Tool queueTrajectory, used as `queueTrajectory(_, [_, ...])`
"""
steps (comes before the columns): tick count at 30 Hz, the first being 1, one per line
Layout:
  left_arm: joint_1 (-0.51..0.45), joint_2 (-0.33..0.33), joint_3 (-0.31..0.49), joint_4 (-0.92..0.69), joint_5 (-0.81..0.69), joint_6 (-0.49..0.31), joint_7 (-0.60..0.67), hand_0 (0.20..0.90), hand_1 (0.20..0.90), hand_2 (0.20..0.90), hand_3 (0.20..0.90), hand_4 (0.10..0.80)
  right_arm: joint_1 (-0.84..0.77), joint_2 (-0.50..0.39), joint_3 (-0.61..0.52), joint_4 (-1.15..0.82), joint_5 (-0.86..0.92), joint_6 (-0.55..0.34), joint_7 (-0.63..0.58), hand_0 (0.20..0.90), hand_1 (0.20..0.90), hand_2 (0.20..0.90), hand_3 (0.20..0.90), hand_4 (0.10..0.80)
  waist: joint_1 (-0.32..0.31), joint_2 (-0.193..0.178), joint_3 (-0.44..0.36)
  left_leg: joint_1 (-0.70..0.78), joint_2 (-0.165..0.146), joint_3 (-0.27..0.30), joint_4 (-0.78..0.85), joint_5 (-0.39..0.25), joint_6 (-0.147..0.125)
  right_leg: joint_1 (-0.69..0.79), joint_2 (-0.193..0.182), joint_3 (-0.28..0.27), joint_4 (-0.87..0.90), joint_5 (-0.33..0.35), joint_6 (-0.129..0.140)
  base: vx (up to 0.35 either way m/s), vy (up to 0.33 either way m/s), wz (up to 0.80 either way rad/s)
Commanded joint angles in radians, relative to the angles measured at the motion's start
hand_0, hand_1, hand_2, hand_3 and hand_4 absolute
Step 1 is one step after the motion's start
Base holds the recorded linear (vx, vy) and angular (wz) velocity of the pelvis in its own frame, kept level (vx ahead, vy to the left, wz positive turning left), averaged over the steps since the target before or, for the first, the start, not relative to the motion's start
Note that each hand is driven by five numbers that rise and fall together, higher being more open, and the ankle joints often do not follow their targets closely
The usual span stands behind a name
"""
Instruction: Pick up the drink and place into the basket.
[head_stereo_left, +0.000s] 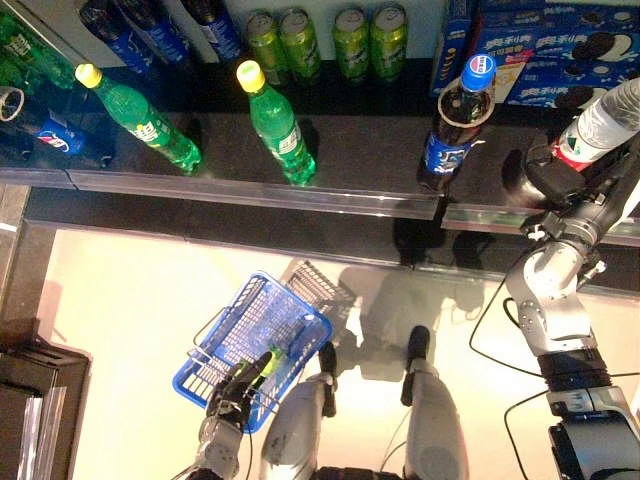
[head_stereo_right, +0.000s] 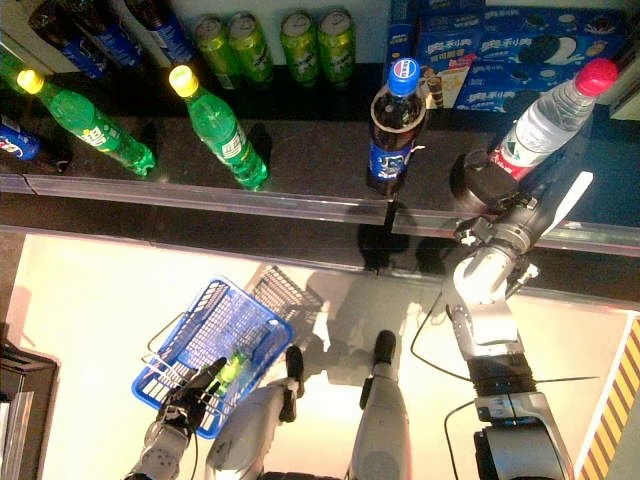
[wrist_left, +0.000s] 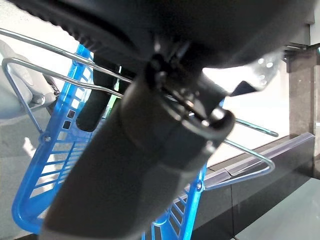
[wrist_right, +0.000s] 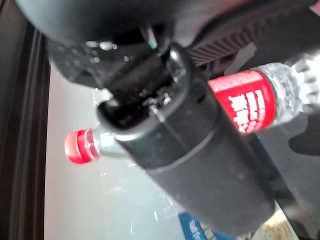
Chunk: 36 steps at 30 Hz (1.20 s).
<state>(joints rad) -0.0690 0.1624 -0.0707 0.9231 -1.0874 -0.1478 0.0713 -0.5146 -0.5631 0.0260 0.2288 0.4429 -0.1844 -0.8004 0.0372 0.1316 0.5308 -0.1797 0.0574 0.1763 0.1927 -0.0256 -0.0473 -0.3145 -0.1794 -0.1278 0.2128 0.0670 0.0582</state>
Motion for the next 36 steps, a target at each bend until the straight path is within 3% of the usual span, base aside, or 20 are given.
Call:
queueTrajectory(1, [0.085,0.007,-0.035,-0.068,-0.013,-0.018,-0.043,0.3,0.3,0.3,0.2,0.1,-0.133,-0.111,-0.039,-0.096,-0.003,-0.088,0.035,0.3,0.3,0.3,0.2,0.1,0.005,-0.002,-0.015,-0.083,0.002,-0.085,0.171,0.01,-0.011,0.056,-0.041,-0.081,0.113,-0.113,-0.022,0.0,0.0,0.0])
queueTrajectory(23, [0.099,0.022,-0.031,-0.061,-0.017,0.018,-0.051,0.3,0.3,0.3,0.2,0.1,-0.177,-0.19,-0.103,0.001,0.035,-0.083,0.051,0.3,0.3,0.3,0.2,0.1,0.016,0.01,-0.03,-0.08,-0.006,-0.093,0.2,0.026,-0.011,0.066,-0.048,-0.089,0.14,-0.123,-0.029,0.001,0.002,0.01])
queueTrajectory(36, [0.131,0.013,0.017,-0.078,-0.028,0.001,-0.052,0.3,0.3,0.3,0.2,0.1,-0.018,-0.103,-0.123,-0.204,-0.019,-0.121,0.127,0.3,0.3,0.3,0.2,0.1,0.001,-0.016,-0.075,-0.038,0.005,-0.082,0.204,0.016,-0.014,0.117,-0.038,-0.093,0.146,-0.146,-0.038,0.001,0.0,0.01])
